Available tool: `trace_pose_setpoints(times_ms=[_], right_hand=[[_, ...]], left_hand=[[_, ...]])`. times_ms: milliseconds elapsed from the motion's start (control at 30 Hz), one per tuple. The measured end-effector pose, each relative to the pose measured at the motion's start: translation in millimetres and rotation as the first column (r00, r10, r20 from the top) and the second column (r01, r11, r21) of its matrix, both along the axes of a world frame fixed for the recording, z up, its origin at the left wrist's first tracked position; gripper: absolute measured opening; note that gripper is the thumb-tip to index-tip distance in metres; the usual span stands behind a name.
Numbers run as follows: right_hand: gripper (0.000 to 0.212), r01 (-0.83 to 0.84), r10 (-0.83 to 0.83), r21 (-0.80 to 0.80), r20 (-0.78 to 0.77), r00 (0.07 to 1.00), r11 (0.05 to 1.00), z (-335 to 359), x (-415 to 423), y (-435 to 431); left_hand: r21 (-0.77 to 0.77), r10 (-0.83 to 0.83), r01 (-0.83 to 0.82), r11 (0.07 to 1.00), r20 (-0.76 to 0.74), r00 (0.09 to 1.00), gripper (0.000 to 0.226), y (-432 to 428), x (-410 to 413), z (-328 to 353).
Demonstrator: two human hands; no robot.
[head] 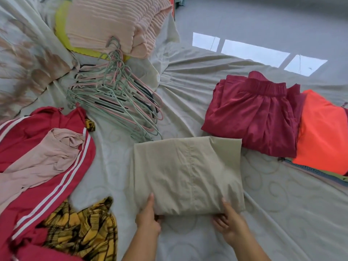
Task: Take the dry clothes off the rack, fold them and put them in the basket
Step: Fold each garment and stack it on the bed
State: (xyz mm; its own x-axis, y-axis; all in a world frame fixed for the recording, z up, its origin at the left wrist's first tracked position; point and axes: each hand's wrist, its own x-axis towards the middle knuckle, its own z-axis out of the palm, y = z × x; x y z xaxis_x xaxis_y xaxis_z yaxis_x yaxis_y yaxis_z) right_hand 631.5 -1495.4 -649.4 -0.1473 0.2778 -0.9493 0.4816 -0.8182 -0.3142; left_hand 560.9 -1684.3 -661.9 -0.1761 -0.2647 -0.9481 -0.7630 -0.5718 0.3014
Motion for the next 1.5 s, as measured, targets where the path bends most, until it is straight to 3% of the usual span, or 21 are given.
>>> trace_pose_setpoints(times_ms=[67, 167, 300, 467, 667, 767, 900, 1000, 1100, 1167, 1267, 1400, 1500], right_hand=[[0.016, 0.172, -0.174, -0.061, -0.043, 0.984, 0.983, 2.5, -8.9, -8.4], [0.008, 0.280, -0.294, -0.114, -0.136, 0.946, 0.953, 12.4, -19.8, -9.7], [0.013, 0.258, -0.284, -0.135, -0.242, 0.928, 0.957, 48.9, -22.1, -8.2], [0.019, 0.251, -0.210, 0.045, -0.418, 0.884, 0.967, 119.3, -36.2, 20.3], [0.022, 0.272, -0.099, 0.186, -0.627, 0.773, 0.944, 183.9, -83.5, 108.7], [0.028, 0.314, -0.036, 0.248, -0.731, 0.682, 0.916, 210.5, -104.8, 154.2], [0.025, 0.356, -0.053, 0.196, -0.810, 0.584, 0.914, 211.2, -114.4, 192.6], [0.023, 0.343, -0.131, 0.153, -0.726, 0.675, 0.927, 166.5, -112.7, 205.3], [0.024, 0.262, -0.188, 0.091, -0.481, 0.856, 0.961, 88.2, -105.9, 205.4], [0.022, 0.211, -0.165, 0.083, -0.378, 0.911, 0.974, 48.9, -103.2, 205.0], [0.017, 0.236, -0.189, 0.093, -0.358, 0.914, 0.967, 25.4, -106.7, 208.5], [0.014, 0.247, -0.197, 0.084, -0.387, 0.901, 0.965, 26.3, -101.7, 209.4], [0.016, 0.218, -0.164, 0.092, -0.399, 0.902, 0.972, 39.5, -86.9, 206.8]], left_hand=[[0.192, 0.010, 0.002, 0.981, -0.061, 0.998, 0.021, 7.6, -3.8, 7.7], [0.357, -0.040, 0.077, 0.931, -0.110, 0.993, 0.019, 10.8, -13.1, 23.5], [0.244, -0.134, 0.198, 0.949, -0.257, 0.957, 0.012, 9.3, -26.7, 67.6], [0.127, -0.189, 0.292, 0.948, -0.514, 0.837, 0.024, 27.9, -61.2, 147.8], [0.134, -0.296, 0.473, 0.871, -0.625, 0.722, 0.008, 109.7, -126.1, 209.6], [0.188, -0.248, 0.557, 0.809, -0.750, 0.613, 0.009, 151.0, -156.8, 227.2], [0.254, -0.169, 0.634, 0.730, -0.832, 0.528, 0.017, 195.1, -179.0, 220.8], [0.234, -0.240, 0.657, 0.717, -0.801, 0.548, 0.030, 215.4, -183.6, 175.5], [0.101, -0.409, 0.609, 0.787, -0.653, 0.637, 0.034, 218.0, -179.9, 100.6], [0.051, -0.445, 0.558, 0.828, -0.546, 0.710, 0.038, 214.4, -174.2, 57.4], [0.096, -0.357, 0.461, 0.882, -0.501, 0.788, 0.037, 213.6, -165.8, 27.7], [-0.056, -0.419, 0.427, 0.902, -0.345, 0.840, 0.056, 216.6, -156.1, 13.8], [0.003, -0.423, 0.446, 0.895, -0.316, 0.850, 0.055, 221.0, -145.3, 18.5]])
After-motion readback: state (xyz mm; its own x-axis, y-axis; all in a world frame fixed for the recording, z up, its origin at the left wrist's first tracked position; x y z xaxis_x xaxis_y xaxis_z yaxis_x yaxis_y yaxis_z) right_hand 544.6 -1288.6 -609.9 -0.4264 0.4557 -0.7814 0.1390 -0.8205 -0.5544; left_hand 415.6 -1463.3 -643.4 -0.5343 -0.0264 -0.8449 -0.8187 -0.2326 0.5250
